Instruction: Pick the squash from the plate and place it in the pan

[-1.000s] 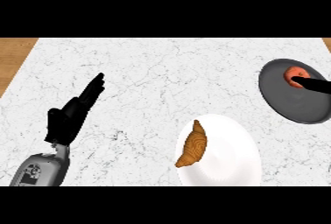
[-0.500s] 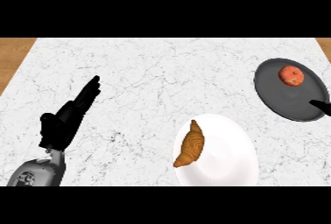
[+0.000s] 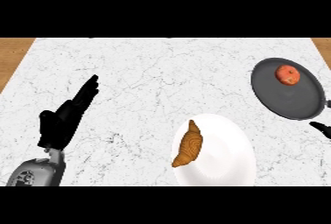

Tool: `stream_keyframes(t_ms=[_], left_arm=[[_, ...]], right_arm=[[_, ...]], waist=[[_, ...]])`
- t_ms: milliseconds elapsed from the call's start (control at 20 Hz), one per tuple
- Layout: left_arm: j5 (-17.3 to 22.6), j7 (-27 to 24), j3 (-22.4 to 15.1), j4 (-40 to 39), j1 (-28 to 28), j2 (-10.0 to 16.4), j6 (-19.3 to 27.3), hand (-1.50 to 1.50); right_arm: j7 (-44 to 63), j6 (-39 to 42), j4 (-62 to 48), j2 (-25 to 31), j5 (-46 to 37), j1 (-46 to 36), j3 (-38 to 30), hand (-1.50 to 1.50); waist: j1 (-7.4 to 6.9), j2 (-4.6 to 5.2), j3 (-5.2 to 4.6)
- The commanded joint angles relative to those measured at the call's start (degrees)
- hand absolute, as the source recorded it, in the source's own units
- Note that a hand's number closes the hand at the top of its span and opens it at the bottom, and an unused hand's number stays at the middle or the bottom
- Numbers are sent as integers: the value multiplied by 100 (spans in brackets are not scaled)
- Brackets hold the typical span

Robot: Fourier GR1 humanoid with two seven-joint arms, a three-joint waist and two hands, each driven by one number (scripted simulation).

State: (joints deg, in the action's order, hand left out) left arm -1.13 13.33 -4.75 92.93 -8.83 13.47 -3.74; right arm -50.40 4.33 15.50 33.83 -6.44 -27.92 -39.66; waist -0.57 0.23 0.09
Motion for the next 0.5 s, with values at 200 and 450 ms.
stream_keyframes(t_ms=[200,450], left_arm=[[-60,-292,216,-6,321,-42,-193,0],[-346,10,13,271,269,-329,-97,0]], right_arm=[[-620,200,515,-472,349,948,272,-150],[-519,-31,1002,-612,573,1217,500,-150]], waist=[[54,-26,-9],[55,-29,-10]])
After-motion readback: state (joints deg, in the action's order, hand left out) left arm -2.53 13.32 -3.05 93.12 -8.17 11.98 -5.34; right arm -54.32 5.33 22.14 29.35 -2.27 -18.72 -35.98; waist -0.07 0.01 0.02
